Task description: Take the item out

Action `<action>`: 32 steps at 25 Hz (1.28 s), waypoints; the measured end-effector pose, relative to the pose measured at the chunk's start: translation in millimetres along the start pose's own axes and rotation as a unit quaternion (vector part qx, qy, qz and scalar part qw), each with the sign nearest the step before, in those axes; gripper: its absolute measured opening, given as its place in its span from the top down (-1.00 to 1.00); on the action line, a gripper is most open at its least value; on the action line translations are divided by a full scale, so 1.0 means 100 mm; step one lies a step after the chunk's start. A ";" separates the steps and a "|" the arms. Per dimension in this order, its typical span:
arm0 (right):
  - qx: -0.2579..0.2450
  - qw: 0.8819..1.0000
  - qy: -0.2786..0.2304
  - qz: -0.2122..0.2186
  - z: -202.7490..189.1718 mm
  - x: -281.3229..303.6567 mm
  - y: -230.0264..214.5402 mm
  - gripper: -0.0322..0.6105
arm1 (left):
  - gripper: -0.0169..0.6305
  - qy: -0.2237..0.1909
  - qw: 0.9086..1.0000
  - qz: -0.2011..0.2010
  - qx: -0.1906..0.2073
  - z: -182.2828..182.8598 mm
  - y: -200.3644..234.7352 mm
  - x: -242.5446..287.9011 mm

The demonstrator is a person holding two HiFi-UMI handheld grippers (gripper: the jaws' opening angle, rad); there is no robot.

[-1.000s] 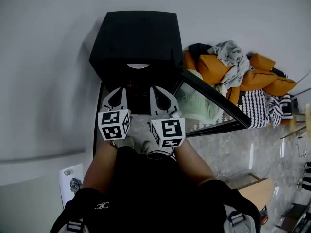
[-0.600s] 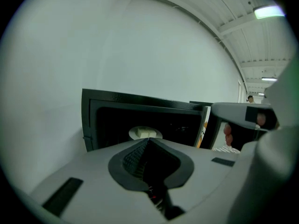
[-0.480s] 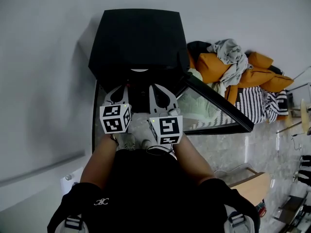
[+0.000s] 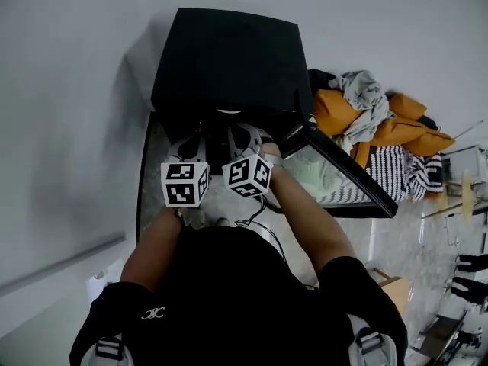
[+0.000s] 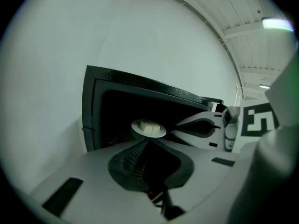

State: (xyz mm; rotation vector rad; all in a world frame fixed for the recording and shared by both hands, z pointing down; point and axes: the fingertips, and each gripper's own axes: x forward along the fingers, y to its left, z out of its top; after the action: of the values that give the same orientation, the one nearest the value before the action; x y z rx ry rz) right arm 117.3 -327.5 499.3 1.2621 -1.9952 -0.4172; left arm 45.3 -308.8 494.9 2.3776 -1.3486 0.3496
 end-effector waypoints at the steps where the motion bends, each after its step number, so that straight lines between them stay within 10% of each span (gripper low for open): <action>1: -0.017 1.000 0.012 0.009 -0.05 0.09 0.04 0.89 | 0.92 0.001 1.000 0.000 -0.002 -0.02 0.02 -0.01; 32: -0.098 0.989 0.096 0.058 -0.31 0.68 0.11 0.63 | 0.92 -0.012 0.999 0.032 -0.031 -0.12 0.47 -0.31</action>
State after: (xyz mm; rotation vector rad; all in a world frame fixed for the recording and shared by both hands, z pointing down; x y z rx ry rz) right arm 115.6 -379.3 554.6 1.0196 -1.8066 -0.4084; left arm -11.0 -301.2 503.2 2.2994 -1.4294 0.2930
